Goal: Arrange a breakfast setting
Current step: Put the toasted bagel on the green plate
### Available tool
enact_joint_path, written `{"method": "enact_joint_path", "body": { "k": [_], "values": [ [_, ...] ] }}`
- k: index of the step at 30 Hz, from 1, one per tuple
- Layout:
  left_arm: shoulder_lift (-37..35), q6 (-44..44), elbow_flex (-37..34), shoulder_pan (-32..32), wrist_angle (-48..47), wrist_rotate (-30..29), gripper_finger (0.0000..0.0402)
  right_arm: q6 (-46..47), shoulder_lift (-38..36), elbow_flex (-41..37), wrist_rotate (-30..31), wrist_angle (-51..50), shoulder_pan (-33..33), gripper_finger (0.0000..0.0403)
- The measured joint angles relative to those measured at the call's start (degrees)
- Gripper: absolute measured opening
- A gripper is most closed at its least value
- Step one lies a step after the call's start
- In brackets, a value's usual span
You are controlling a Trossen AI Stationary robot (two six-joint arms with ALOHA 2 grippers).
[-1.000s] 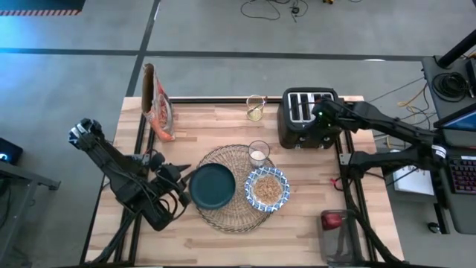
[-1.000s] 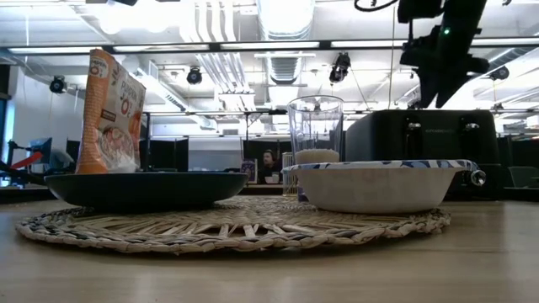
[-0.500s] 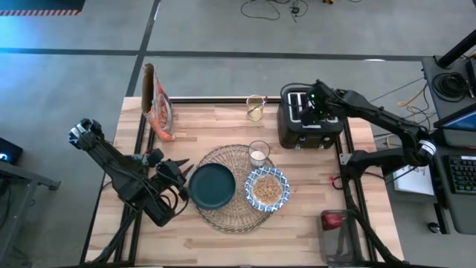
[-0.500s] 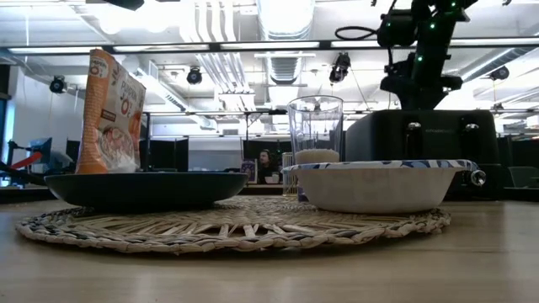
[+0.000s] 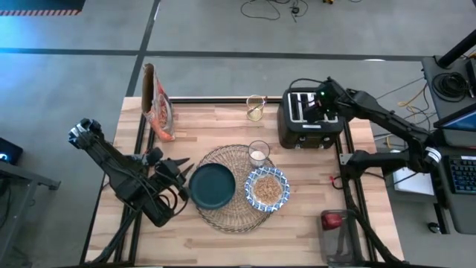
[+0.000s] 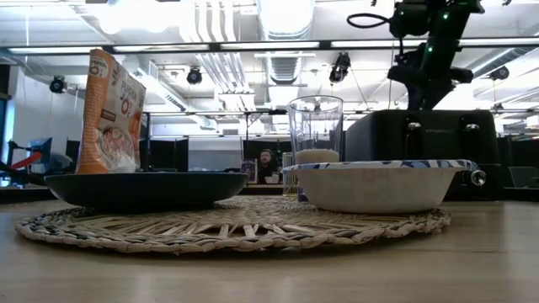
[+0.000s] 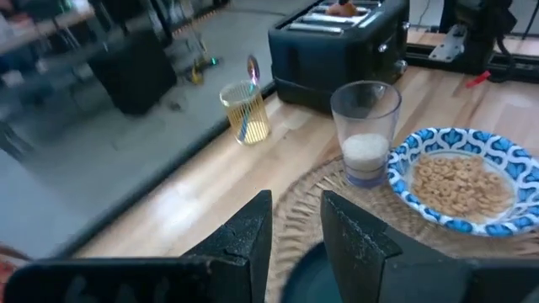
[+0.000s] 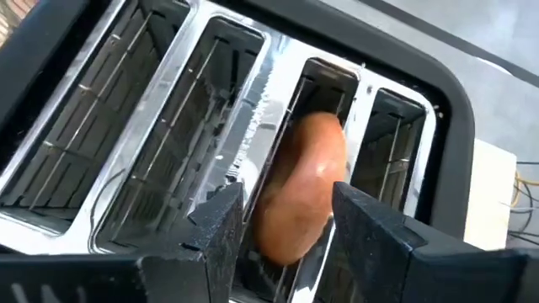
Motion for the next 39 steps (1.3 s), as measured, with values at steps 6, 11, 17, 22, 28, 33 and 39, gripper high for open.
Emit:
{"method": "enact_joint_path", "body": {
  "k": [6,11,17,22,28,33,39],
  "values": [
    [-0.11,5.86,1.06,0.33,0.02,-6.96,0.0088,0.46,1.25,-0.95,1.44,0.25,-0.93,0.0175],
    [-0.11,7.20,1.19,0.35,0.00,-8.17,0.0088,-0.12,3.77,-1.90,2.09,1.68,-2.19,0.0175],
    [-0.11,8.20,1.19,0.37,0.00,-8.21,0.0088,-0.43,6.68,-1.87,2.99,3.56,-2.91,0.0161],
    [-0.11,8.65,1.19,0.37,-0.02,-8.25,0.0088,-0.31,6.22,-1.82,2.75,3.76,-2.91,0.0139],
    [-0.11,8.65,1.03,0.37,-0.07,-8.34,0.0088,0.26,4.46,-1.97,0.34,3.41,-2.89,0.0123],
    [-0.11,8.65,1.01,0.37,-0.04,-8.34,0.0088,0.31,4.20,-1.97,-0.69,3.35,-2.91,0.0117],
    [-0.11,8.65,0.99,0.37,-0.04,-8.34,0.0088,-0.25,5.26,-2.31,-0.40,3.36,-2.91,0.0116]
  ]
}}
